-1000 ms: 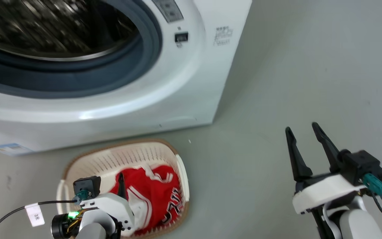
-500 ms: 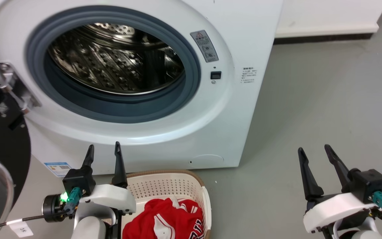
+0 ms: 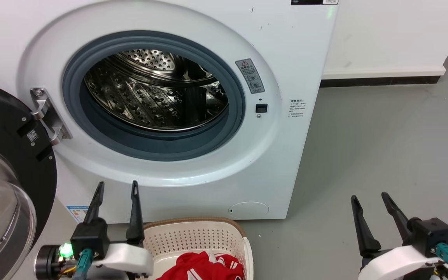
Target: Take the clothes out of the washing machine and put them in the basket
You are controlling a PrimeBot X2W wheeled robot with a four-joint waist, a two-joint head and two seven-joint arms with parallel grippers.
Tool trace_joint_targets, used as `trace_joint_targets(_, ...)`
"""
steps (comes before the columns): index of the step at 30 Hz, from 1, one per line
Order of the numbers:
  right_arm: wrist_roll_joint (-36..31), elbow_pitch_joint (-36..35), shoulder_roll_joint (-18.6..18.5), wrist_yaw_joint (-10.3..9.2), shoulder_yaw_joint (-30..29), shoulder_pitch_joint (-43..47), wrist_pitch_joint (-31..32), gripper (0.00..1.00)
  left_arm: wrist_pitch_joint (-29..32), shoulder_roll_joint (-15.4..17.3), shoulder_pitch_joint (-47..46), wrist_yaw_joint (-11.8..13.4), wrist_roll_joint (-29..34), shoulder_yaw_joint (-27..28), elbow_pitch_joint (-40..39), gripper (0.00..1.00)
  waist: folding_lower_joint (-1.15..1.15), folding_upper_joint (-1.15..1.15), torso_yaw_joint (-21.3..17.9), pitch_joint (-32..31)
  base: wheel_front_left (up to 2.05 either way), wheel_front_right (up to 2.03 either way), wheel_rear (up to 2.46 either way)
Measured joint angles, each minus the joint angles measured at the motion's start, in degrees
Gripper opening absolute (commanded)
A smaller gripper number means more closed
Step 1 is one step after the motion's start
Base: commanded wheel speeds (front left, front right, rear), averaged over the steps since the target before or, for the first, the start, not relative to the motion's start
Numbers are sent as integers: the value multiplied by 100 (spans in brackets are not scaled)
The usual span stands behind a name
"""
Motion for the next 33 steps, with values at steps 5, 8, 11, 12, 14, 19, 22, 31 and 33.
trace_joint_targets(5,2,-15,0,0,-29,79,1,100,135,12,303,51,-69,41,-264,100,0,0,57,-47,0,0,0)
trace_joint_targets(8,30,-15,0,0,-13,114,1,100,179,5,339,51,-109,12,-326,100,0,0,87,-54,0,0,0)
trace_joint_targets(11,37,-20,0,0,19,113,14,100,197,-8,397,62,-129,-26,-364,100,0,0,89,-44,0,0,0)
trace_joint_targets(12,37,-21,0,0,23,111,19,100,202,-7,403,67,-134,-34,-366,100,0,0,89,-42,0,0,0)
trace_joint_targets(14,38,-22,0,0,27,107,19,100,204,-5,403,67,-151,-46,-383,100,1,0,88,-43,0,0,0)
trace_joint_targets(19,57,-24,0,0,43,96,-2,100,214,24,402,67,-167,-52,-379,100,1,0,75,-34,0,0,0)
trace_joint_targets(22,75,-18,0,0,49,77,-14,100,211,49,401,68,-182,-56,-366,100,1,0,72,-40,0,0,0)
trace_joint_targets(31,105,0,0,0,75,74,-56,100,218,103,400,93,-207,-88,-360,100,1,0,82,-49,0,0,0)
trace_joint_targets(33,115,3,0,0,74,75,-56,100,219,105,397,93,-208,-98,-370,100,1,0,90,-53,0,0,0)
